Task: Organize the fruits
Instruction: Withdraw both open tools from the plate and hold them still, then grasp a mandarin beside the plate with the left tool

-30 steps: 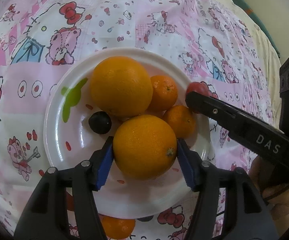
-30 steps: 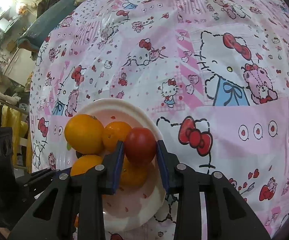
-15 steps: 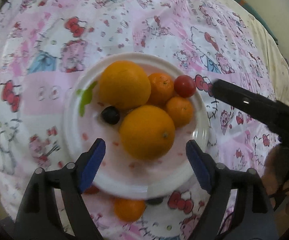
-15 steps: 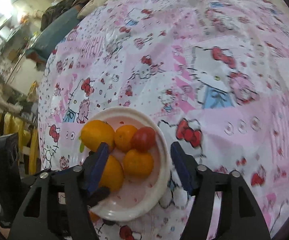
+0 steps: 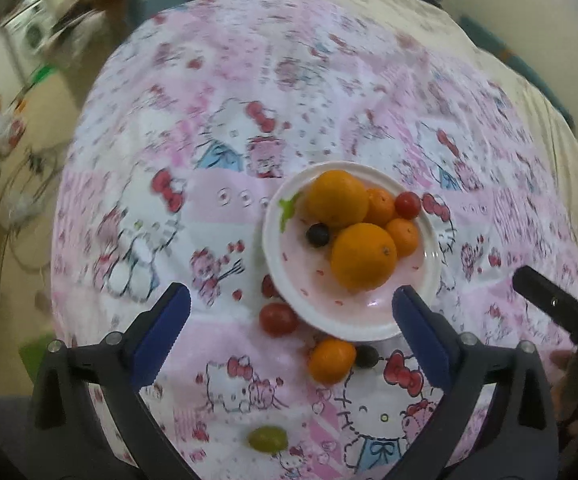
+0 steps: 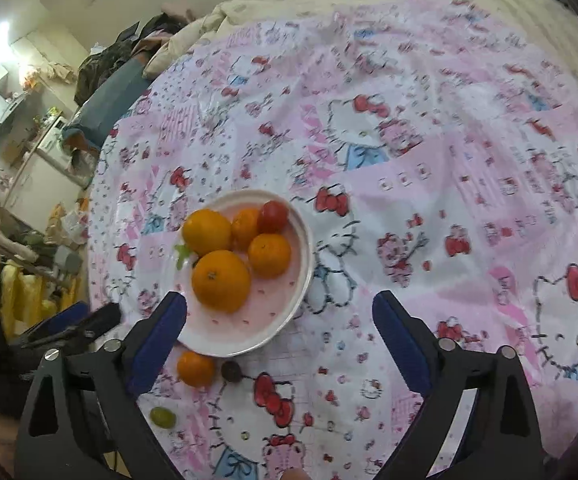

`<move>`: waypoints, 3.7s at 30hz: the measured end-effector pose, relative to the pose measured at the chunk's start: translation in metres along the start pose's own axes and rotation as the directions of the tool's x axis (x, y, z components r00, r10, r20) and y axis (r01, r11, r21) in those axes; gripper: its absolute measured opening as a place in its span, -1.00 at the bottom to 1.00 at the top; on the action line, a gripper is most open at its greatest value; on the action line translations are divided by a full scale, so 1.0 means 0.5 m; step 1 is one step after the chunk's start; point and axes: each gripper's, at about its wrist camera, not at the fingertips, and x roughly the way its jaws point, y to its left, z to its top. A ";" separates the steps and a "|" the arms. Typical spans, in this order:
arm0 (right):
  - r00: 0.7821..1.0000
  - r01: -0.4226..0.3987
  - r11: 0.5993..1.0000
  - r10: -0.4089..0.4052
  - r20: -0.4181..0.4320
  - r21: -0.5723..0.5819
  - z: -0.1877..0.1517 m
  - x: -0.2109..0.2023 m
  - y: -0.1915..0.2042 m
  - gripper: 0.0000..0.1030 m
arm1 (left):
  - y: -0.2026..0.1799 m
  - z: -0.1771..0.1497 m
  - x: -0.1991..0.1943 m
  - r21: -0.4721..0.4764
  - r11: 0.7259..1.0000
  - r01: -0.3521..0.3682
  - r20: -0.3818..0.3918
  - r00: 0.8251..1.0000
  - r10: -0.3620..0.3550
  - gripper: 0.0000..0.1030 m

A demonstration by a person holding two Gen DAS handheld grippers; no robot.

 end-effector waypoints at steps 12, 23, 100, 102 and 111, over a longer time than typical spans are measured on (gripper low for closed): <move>1.000 0.005 1.000 -0.005 0.029 0.007 -0.027 -0.027 0.009 1.00 | 0.008 -0.037 -0.032 -0.058 0.990 -0.132 0.042 0.990 0.134 0.94; 0.999 -0.023 0.999 0.023 0.027 0.028 -0.014 -0.036 0.000 1.00 | 0.027 -0.031 -0.025 -0.095 0.976 -0.197 0.020 0.980 0.199 0.94; 0.991 0.076 0.996 -0.071 -0.109 0.039 -0.053 0.041 -0.026 1.00 | -0.055 -0.095 0.122 0.122 0.988 0.093 -0.269 0.962 -0.058 -0.39; 0.991 0.079 0.996 -0.075 -0.111 0.032 -0.055 0.043 -0.023 1.00 | -0.050 -0.089 0.103 0.129 0.987 0.092 -0.259 0.964 -0.057 -0.39; 0.978 -0.042 0.998 0.051 -0.204 0.049 -0.073 0.060 -0.006 0.98 | 0.026 -0.063 0.011 0.108 0.991 0.077 -0.206 0.977 -0.054 -0.39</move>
